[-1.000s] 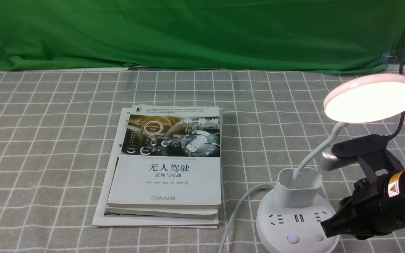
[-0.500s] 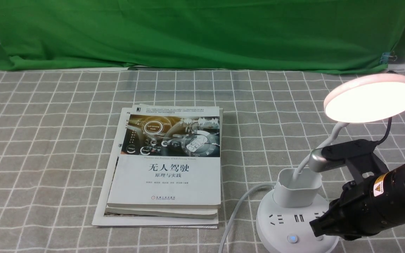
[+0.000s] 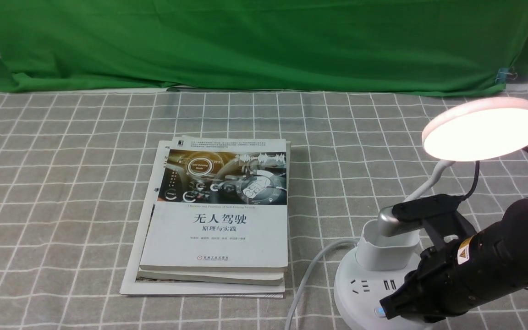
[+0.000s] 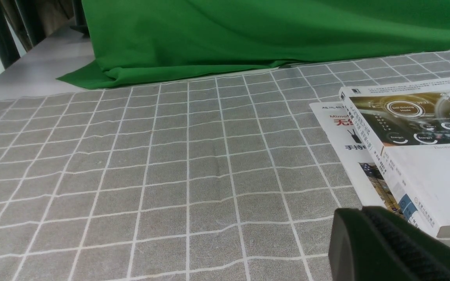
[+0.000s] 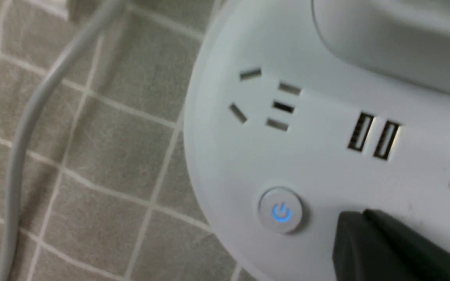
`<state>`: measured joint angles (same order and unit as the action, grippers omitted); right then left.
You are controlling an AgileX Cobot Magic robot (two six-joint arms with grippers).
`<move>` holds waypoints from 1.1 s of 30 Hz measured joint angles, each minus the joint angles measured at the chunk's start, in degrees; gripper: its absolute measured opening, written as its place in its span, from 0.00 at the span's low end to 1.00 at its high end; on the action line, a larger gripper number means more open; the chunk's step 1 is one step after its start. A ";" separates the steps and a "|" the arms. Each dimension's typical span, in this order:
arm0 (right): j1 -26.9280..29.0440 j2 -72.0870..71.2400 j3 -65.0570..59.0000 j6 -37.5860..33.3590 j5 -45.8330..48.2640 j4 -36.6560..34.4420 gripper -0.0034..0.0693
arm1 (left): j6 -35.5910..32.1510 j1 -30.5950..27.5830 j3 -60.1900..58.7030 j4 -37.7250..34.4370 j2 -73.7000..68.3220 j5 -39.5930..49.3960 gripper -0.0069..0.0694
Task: Turn off the desk lamp on the grey coffee tablecloth by hand.
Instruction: 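Press the power button on the lamp base to turn the lamp off with the right gripper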
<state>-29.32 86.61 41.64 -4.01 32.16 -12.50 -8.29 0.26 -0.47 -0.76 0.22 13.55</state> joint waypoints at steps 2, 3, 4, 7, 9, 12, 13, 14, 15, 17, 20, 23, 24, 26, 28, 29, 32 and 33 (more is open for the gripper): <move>-0.05 0.34 0.30 0.00 -0.22 -0.06 0.10 | 0.00 0.00 0.00 0.00 0.00 0.00 0.09; -0.05 0.46 0.35 0.00 -0.30 -0.13 0.10 | 0.00 0.00 0.00 0.00 0.00 0.00 0.09; -0.05 0.46 0.42 0.00 -0.30 -0.18 0.10 | 0.00 0.00 0.00 0.00 0.00 0.00 0.09; -0.05 0.06 0.42 0.00 -0.30 -0.30 0.10 | 0.00 0.00 0.00 0.00 0.00 0.00 0.09; -0.05 -0.56 0.35 0.00 0.01 -0.14 0.10 | 0.00 0.00 0.00 0.00 0.00 0.00 0.09; -0.05 -3.91 0.27 0.00 0.24 0.87 0.10 | 0.00 0.00 0.00 0.00 0.00 0.00 0.09; -0.05 -4.49 0.27 0.00 0.24 1.31 0.10 | 0.00 0.00 0.00 0.00 0.00 0.00 0.09; -0.05 -5.05 0.27 0.05 0.30 2.01 0.10 | 0.00 0.00 0.00 0.00 0.00 0.00 0.09; -0.05 -5.14 0.27 0.05 0.38 2.41 0.10 | 0.00 0.00 0.00 0.00 0.00 0.00 0.09; -0.05 -5.04 0.27 0.45 0.44 3.35 0.10 | 0.00 0.00 0.00 0.00 0.00 0.00 0.09; -0.05 -3.96 0.16 1.90 0.37 4.41 0.10 | 0.00 0.00 0.00 0.00 0.00 0.00 0.09; -0.05 -1.04 0.16 2.52 0.21 4.75 0.10 | 0.00 0.00 0.00 0.00 0.00 0.00 0.09; -0.05 -0.32 0.16 2.61 0.29 4.75 0.10 | 0.00 0.00 0.00 0.00 0.00 0.00 0.09; -0.05 1.13 0.65 2.84 -0.09 4.57 0.10 | 0.00 0.00 0.00 0.00 0.00 0.00 0.09; -0.05 1.58 1.03 2.96 0.01 4.46 0.10 | 0.00 0.00 0.00 0.00 0.00 0.00 0.09; -0.05 1.58 1.03 3.07 0.08 4.46 0.10 | 0.00 0.00 0.00 0.00 0.00 0.00 0.09; -0.05 0.66 1.18 4.01 -0.26 4.46 0.10 | 0.00 0.00 0.00 0.00 0.00 0.00 0.09; -0.05 0.32 0.97 4.01 -0.37 4.46 0.10 | 0.00 0.00 0.00 0.00 0.00 0.00 0.09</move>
<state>-29.37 86.94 42.62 0.00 31.79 -8.04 -8.29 0.26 -0.47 -0.76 0.22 13.55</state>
